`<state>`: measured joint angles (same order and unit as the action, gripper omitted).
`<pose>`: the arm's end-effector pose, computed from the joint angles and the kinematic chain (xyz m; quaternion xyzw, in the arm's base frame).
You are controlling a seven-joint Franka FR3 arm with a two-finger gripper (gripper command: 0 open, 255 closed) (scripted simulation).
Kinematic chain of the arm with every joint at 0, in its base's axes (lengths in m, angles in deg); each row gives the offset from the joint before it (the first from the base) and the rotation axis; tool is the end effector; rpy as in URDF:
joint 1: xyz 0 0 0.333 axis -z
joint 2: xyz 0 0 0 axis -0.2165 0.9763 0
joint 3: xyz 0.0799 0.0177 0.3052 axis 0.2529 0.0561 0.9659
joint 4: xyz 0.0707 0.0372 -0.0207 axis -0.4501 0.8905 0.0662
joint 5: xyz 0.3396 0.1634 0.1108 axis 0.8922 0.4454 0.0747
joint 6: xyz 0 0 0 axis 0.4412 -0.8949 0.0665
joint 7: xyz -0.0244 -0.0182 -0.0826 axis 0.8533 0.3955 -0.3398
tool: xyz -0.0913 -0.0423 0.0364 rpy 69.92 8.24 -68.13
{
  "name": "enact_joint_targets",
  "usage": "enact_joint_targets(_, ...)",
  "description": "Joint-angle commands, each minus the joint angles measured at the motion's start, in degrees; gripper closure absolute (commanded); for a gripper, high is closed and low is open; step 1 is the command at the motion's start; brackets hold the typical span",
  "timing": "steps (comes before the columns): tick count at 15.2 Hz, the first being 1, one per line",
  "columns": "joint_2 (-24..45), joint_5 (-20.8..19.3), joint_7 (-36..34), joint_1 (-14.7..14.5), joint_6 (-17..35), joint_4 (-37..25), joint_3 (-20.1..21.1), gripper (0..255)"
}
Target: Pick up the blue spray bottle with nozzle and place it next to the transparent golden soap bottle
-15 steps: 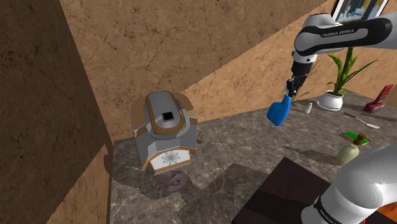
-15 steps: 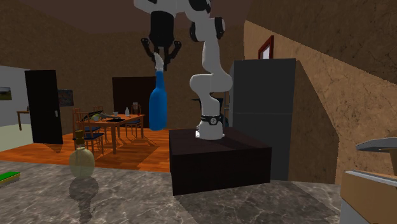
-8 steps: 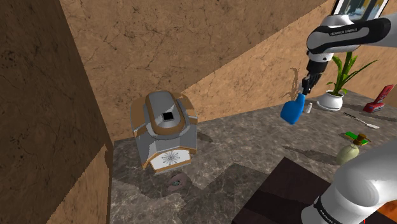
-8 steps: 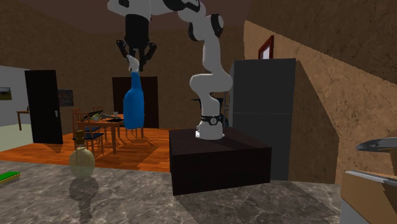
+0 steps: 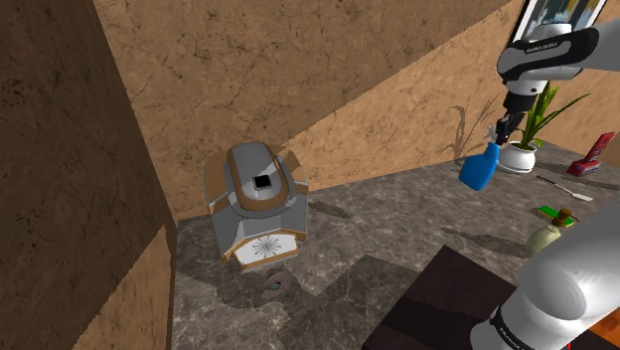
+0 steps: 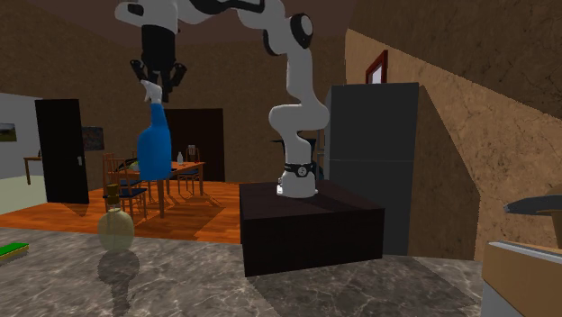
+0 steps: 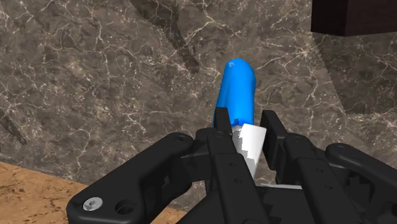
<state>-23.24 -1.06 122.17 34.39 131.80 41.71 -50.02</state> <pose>0.2658 -0.4567 0.5235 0.9961 -0.0818 -0.0157 0.0302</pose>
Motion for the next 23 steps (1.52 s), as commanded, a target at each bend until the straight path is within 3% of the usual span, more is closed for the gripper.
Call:
enact_joint_targets(1, 3.30, 1.88, 4.11, 1.00, 0.50, -2.67, -2.35, 255)
enact_joint_targets(8, 17.19, 11.88, 18.12, 7.13, -1.19, -15.58, -7.82, 255)
enact_joint_targets(14, 30.66, 21.49, 28.03, 17.51, -5.90, -30.68, -8.03, 255)
enact_joint_targets(23, 31.00, 21.90, 28.33, 16.78, 0.86, -24.08, -7.49, 255)
